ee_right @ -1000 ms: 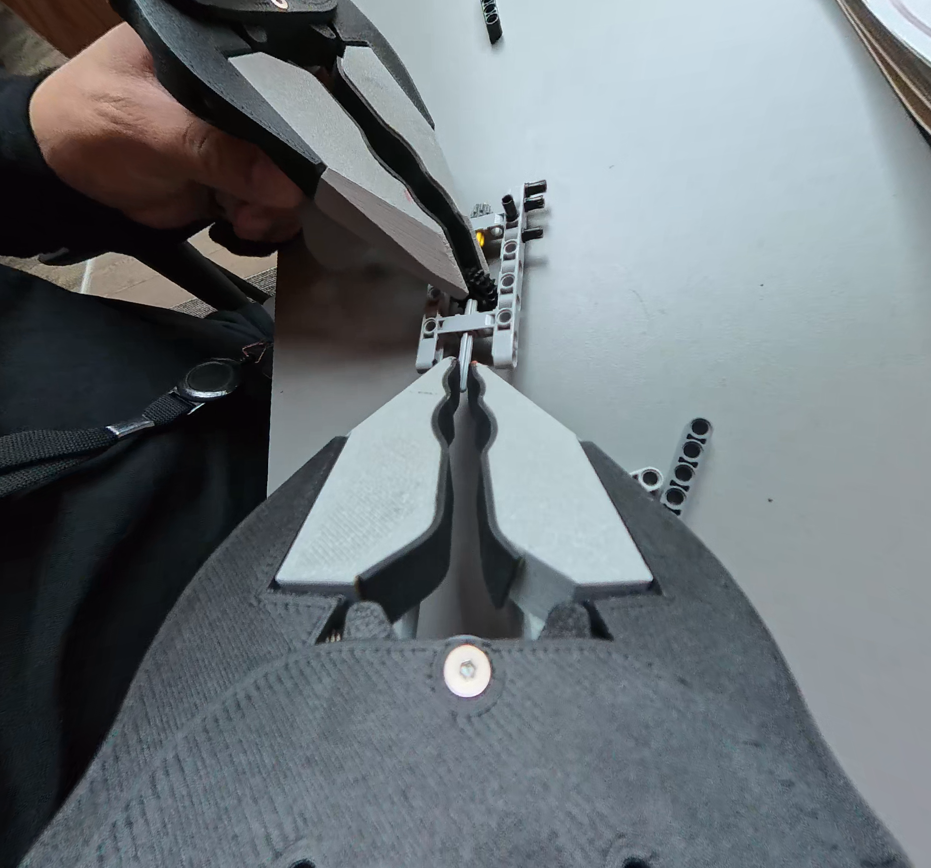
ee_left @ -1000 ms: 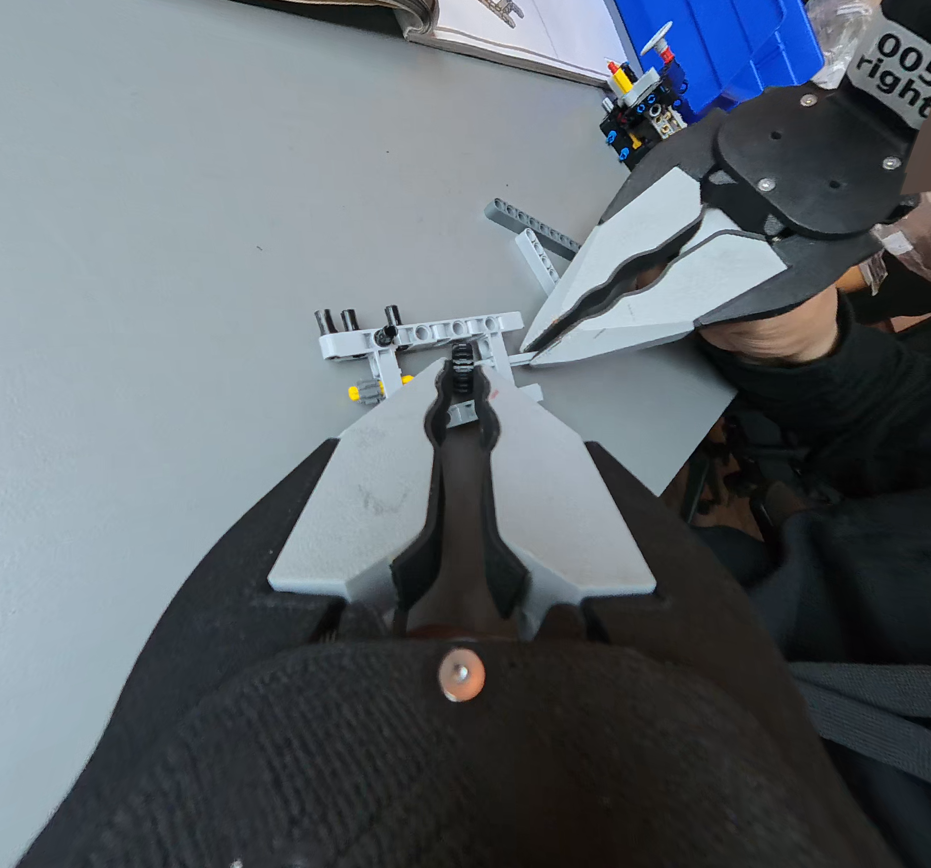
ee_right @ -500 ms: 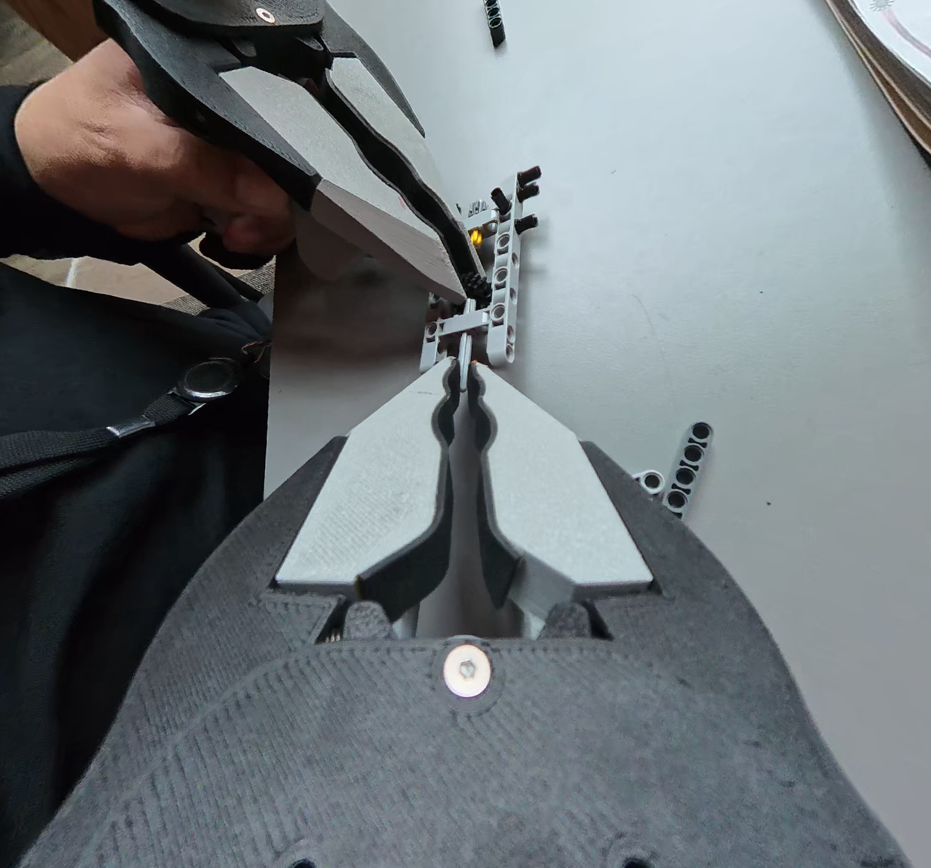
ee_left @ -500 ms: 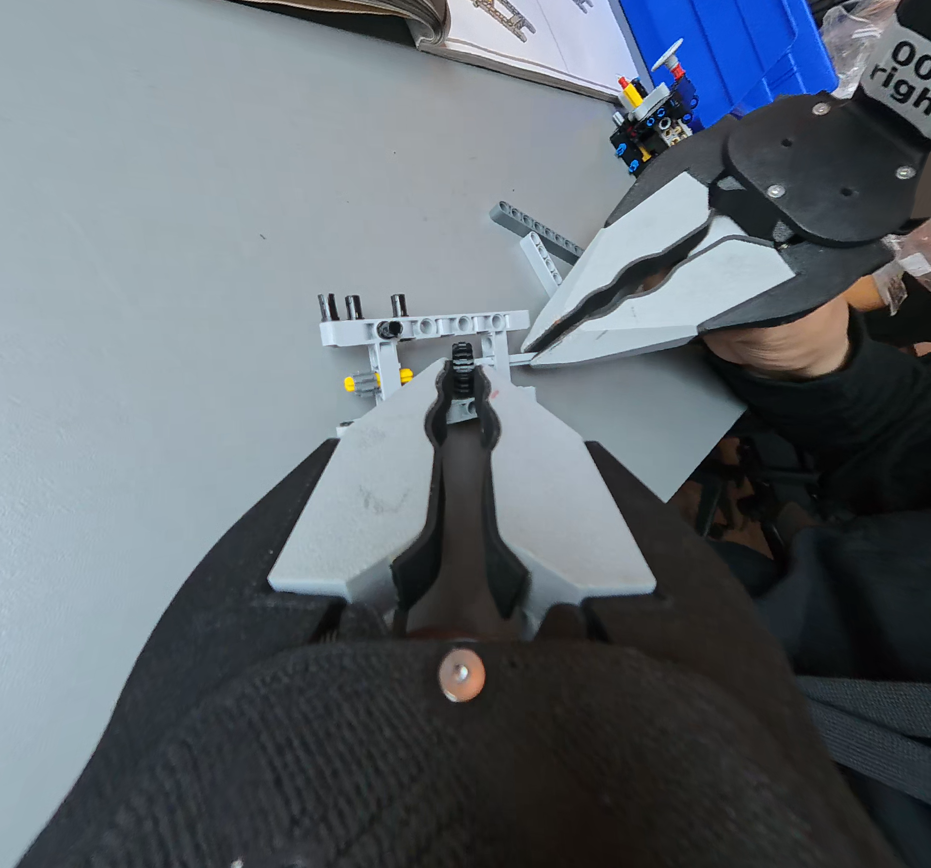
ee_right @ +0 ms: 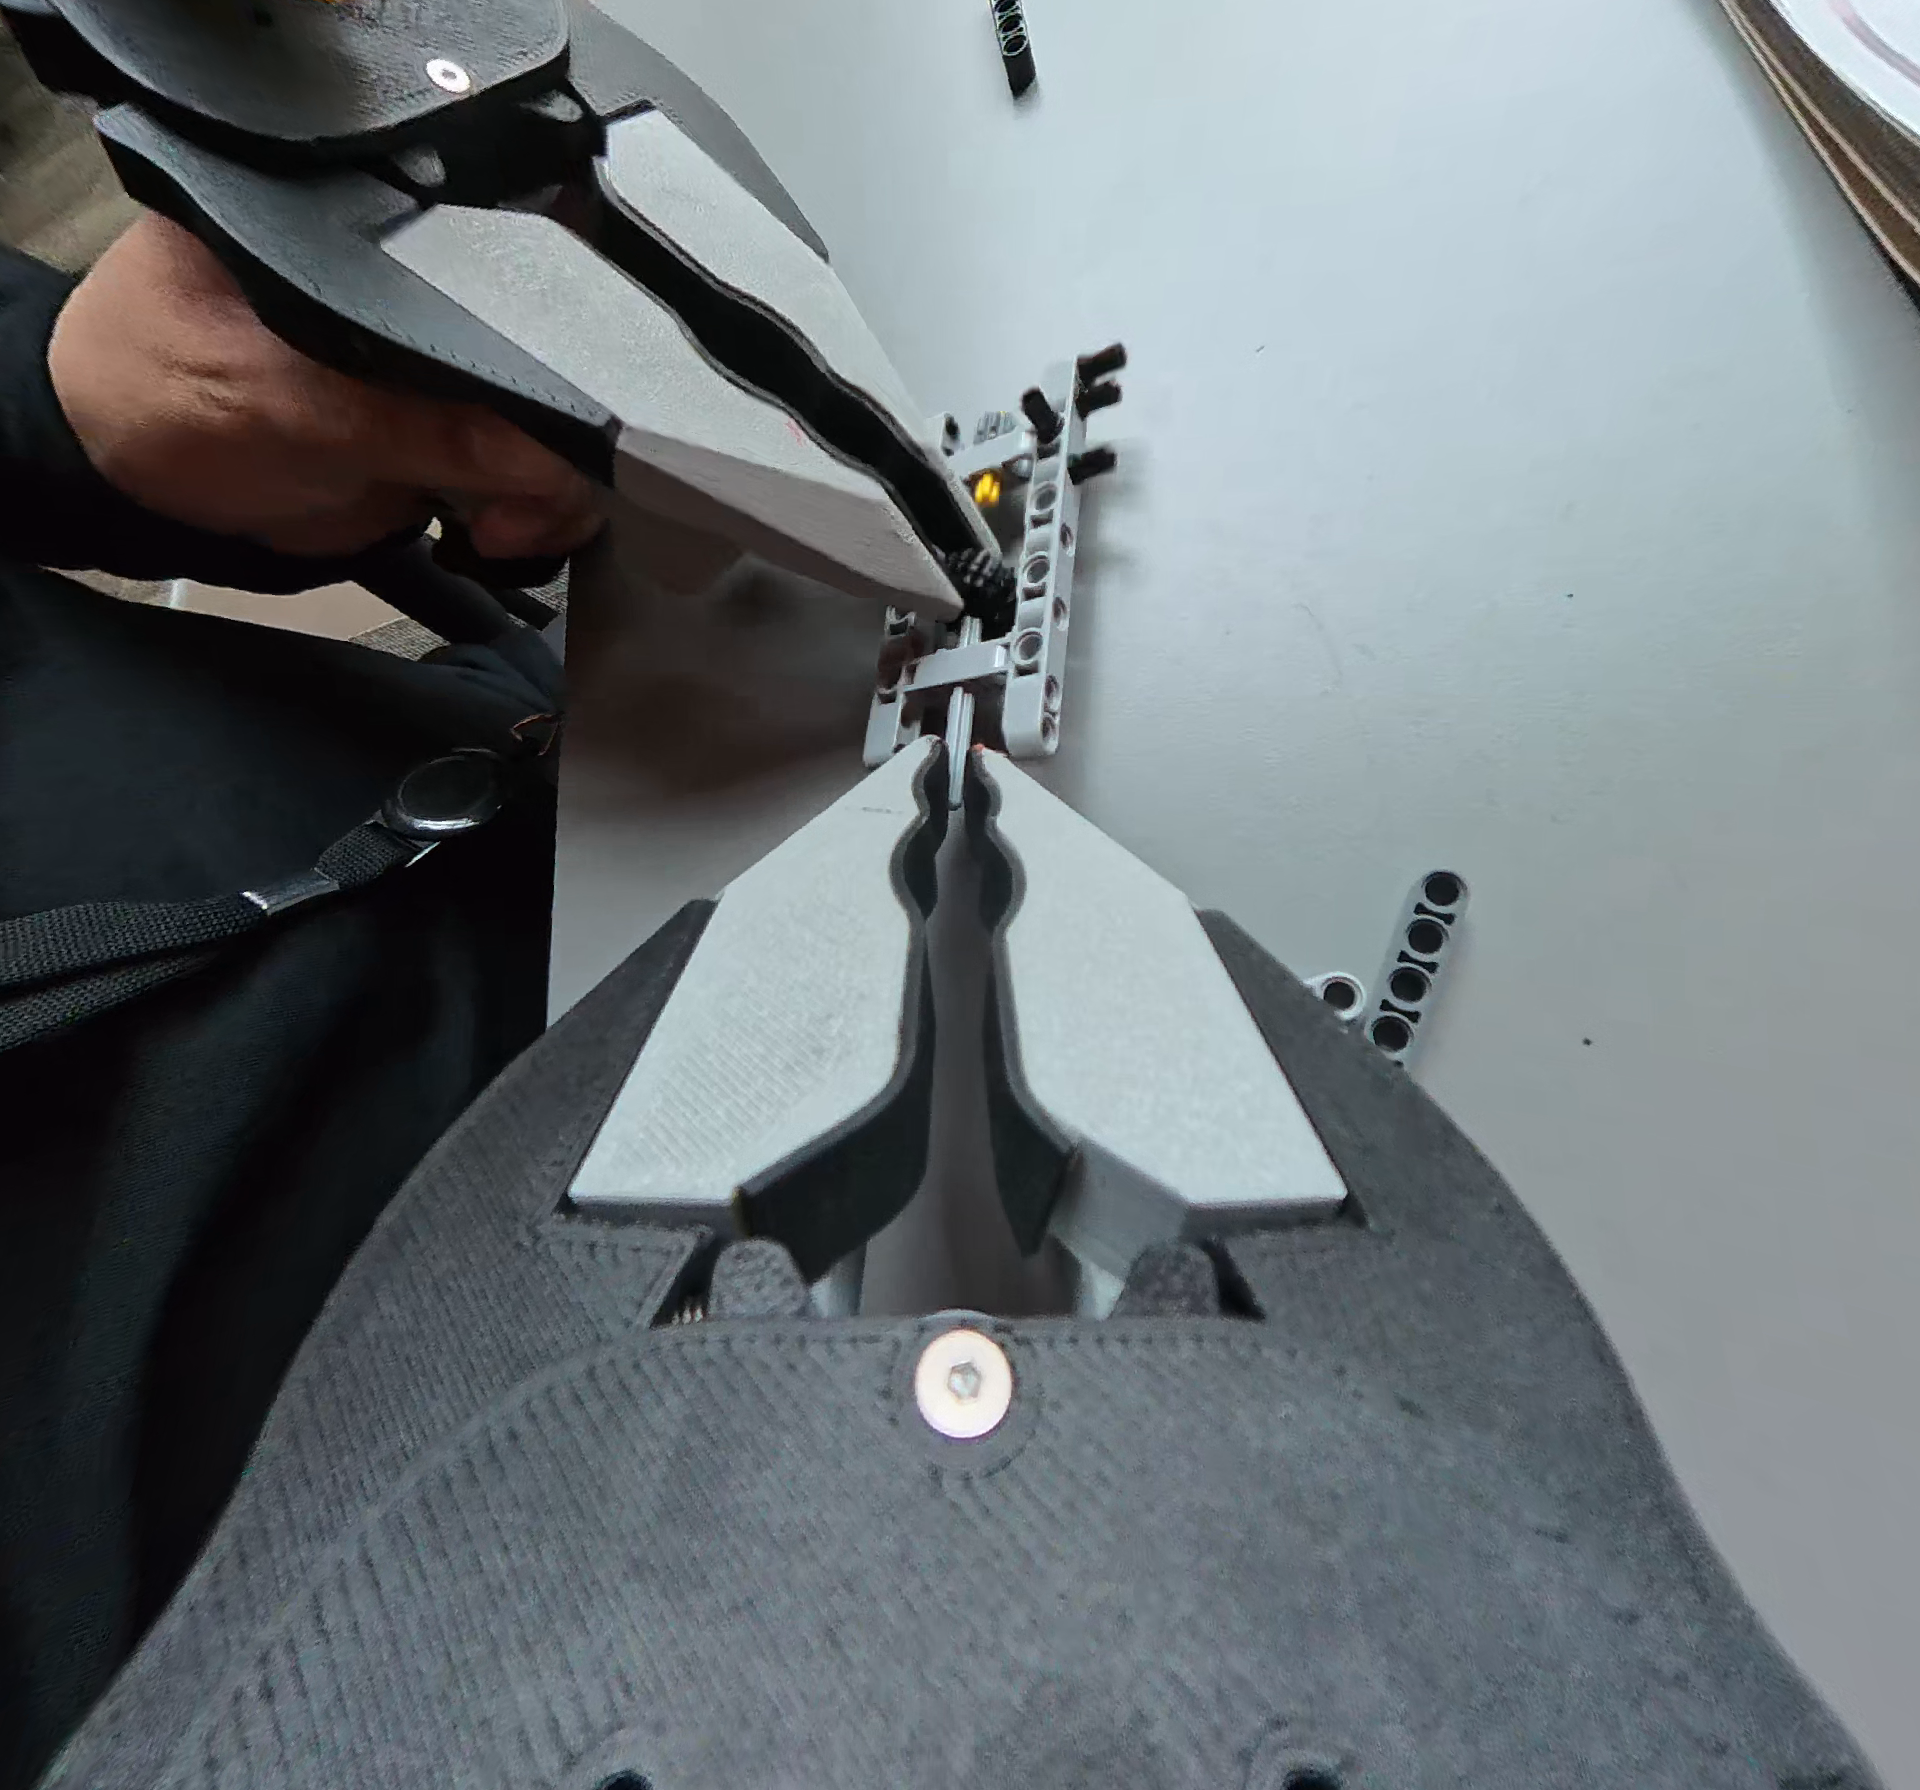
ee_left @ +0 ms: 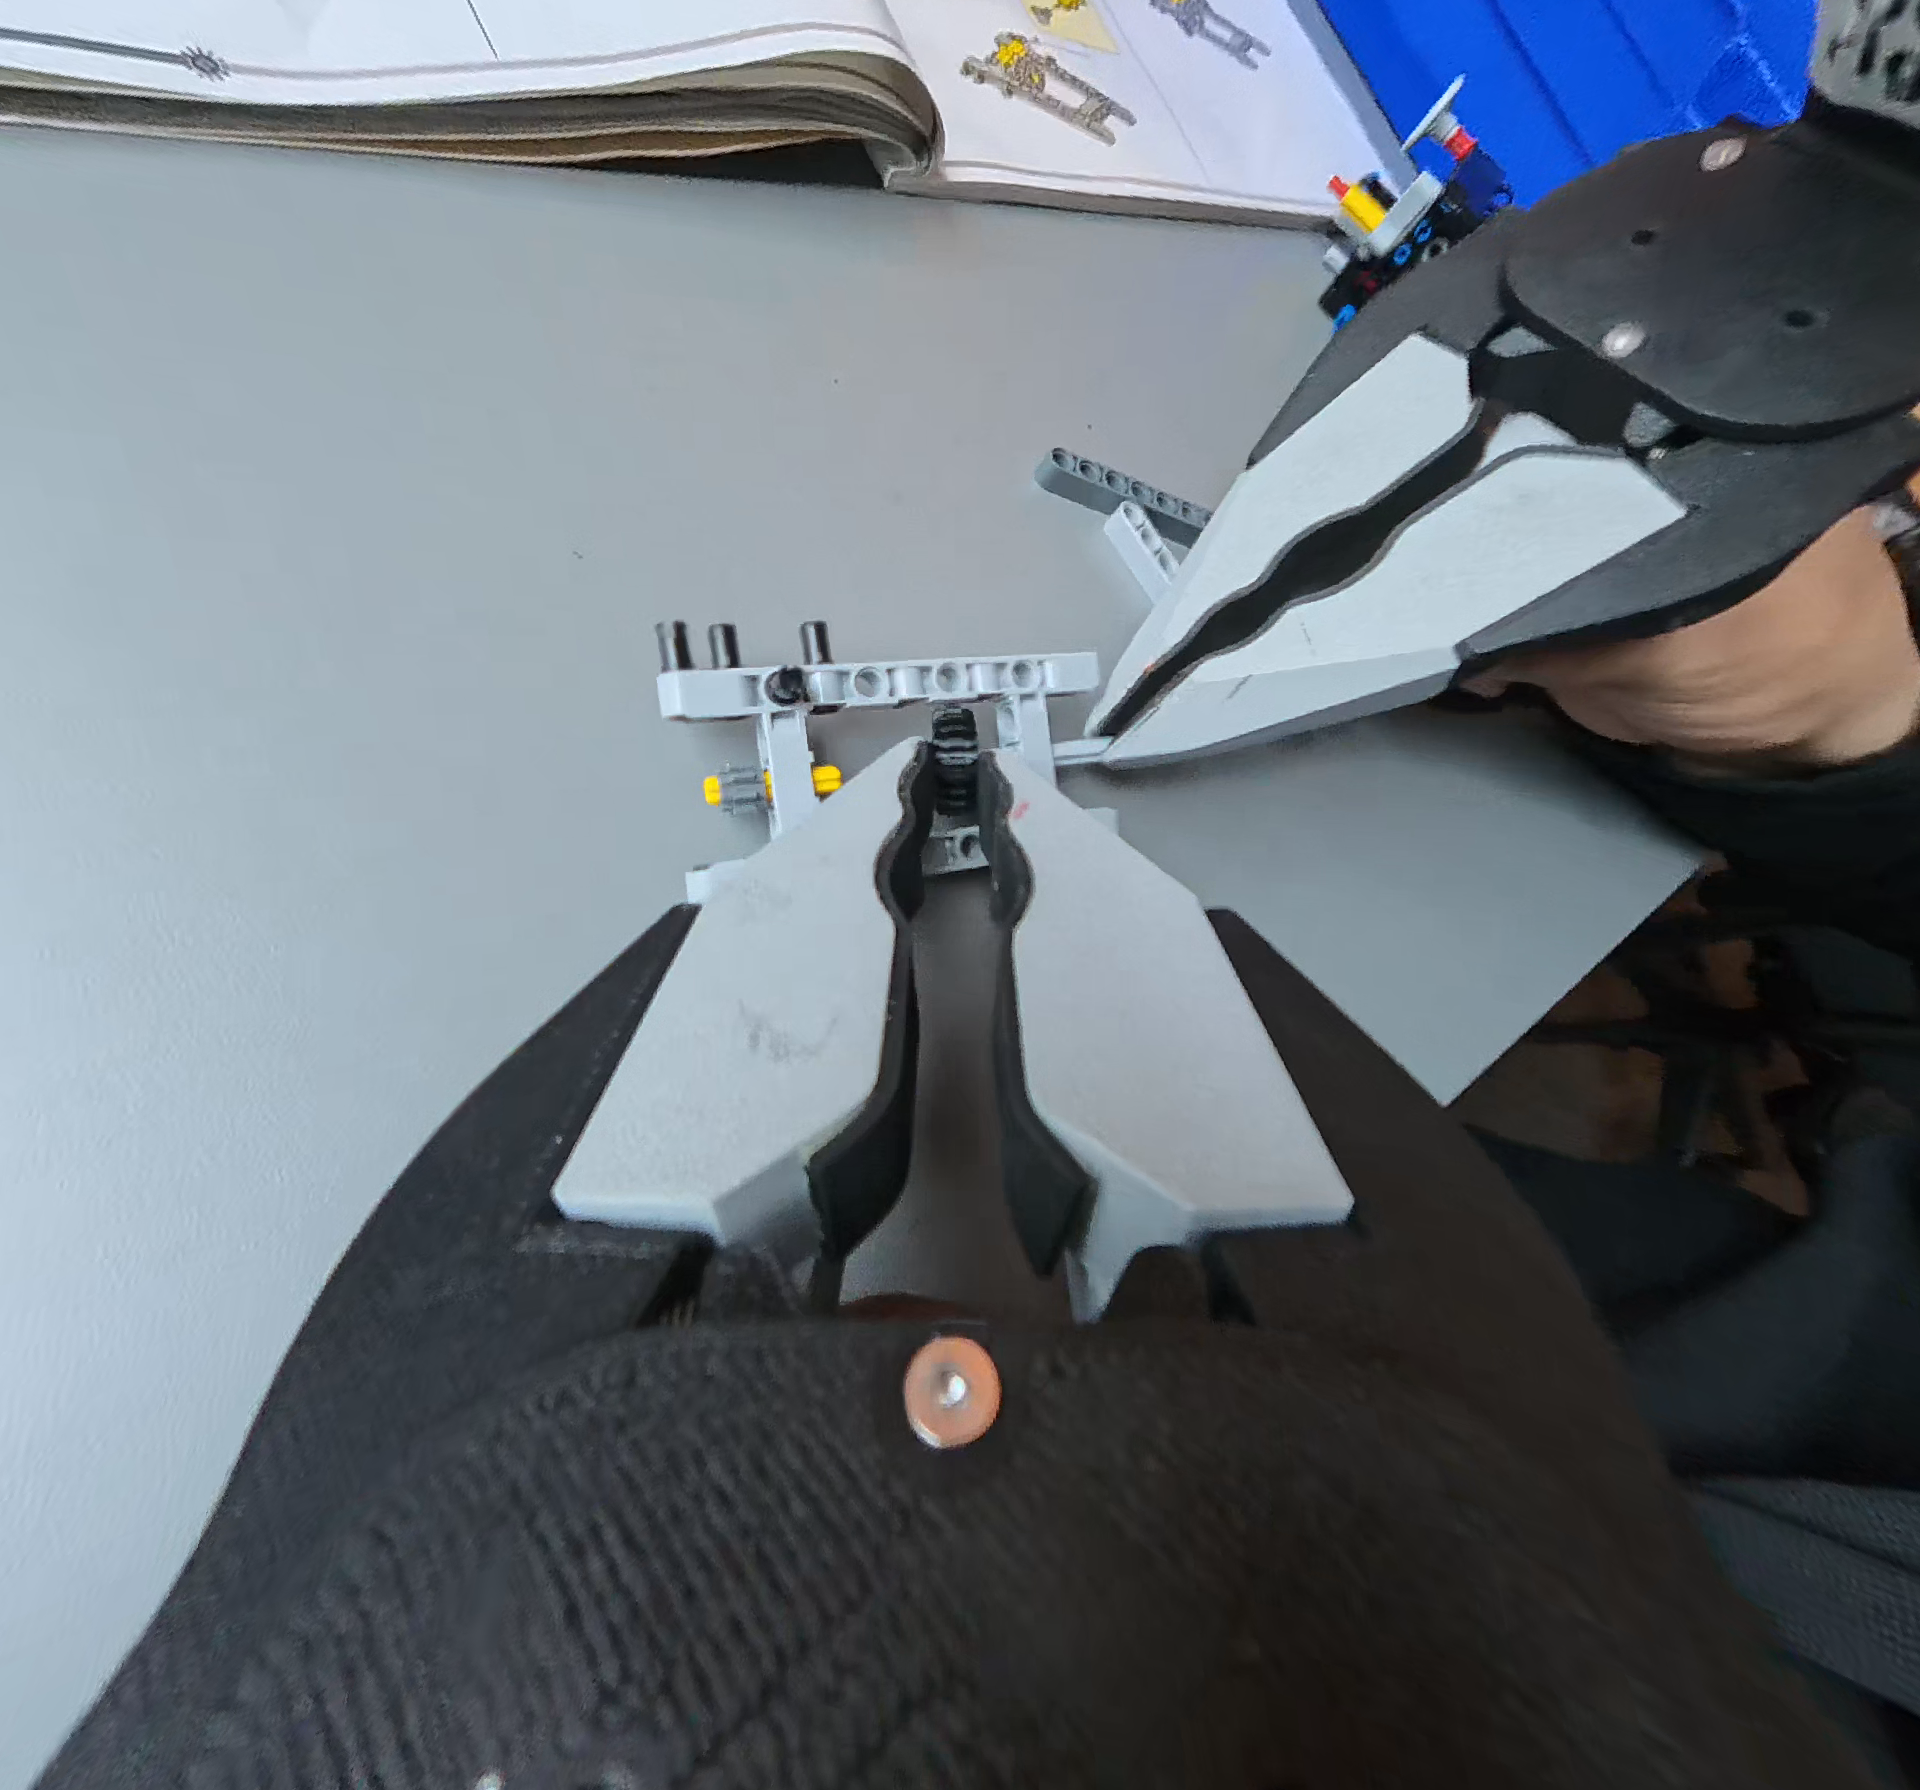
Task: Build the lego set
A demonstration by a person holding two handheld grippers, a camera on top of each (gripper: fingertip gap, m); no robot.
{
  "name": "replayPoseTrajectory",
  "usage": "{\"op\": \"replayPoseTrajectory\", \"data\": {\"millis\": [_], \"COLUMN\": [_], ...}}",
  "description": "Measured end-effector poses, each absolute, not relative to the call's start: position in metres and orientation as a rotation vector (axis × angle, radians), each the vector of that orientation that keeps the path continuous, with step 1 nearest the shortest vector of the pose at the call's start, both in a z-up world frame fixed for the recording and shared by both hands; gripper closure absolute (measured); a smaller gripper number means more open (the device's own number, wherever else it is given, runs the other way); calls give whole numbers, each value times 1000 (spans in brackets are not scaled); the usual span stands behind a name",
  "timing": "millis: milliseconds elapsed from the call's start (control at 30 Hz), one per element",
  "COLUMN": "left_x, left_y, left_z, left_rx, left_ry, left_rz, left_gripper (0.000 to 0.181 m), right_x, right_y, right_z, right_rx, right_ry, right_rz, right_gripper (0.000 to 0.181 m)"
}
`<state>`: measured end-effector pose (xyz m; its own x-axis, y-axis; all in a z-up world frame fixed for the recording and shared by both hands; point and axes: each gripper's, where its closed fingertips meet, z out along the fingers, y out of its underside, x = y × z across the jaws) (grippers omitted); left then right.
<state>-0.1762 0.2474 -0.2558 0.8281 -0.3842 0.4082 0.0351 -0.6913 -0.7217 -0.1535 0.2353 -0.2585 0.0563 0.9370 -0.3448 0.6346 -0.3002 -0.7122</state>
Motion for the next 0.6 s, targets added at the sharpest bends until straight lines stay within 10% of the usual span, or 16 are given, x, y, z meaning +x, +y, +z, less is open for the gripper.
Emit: {"op": "replayPoseTrajectory", "data": {"millis": [600], "left_x": [-177], "left_y": [240], "left_z": [-258], "left_rx": [-2213], "left_ry": [258], "left_rz": [-637], "left_gripper": [176], "right_x": [-155], "right_y": [231], "right_z": [-261], "right_rx": [-1992], "right_ry": [-1544], "right_rz": [1164], "right_gripper": [181]}}
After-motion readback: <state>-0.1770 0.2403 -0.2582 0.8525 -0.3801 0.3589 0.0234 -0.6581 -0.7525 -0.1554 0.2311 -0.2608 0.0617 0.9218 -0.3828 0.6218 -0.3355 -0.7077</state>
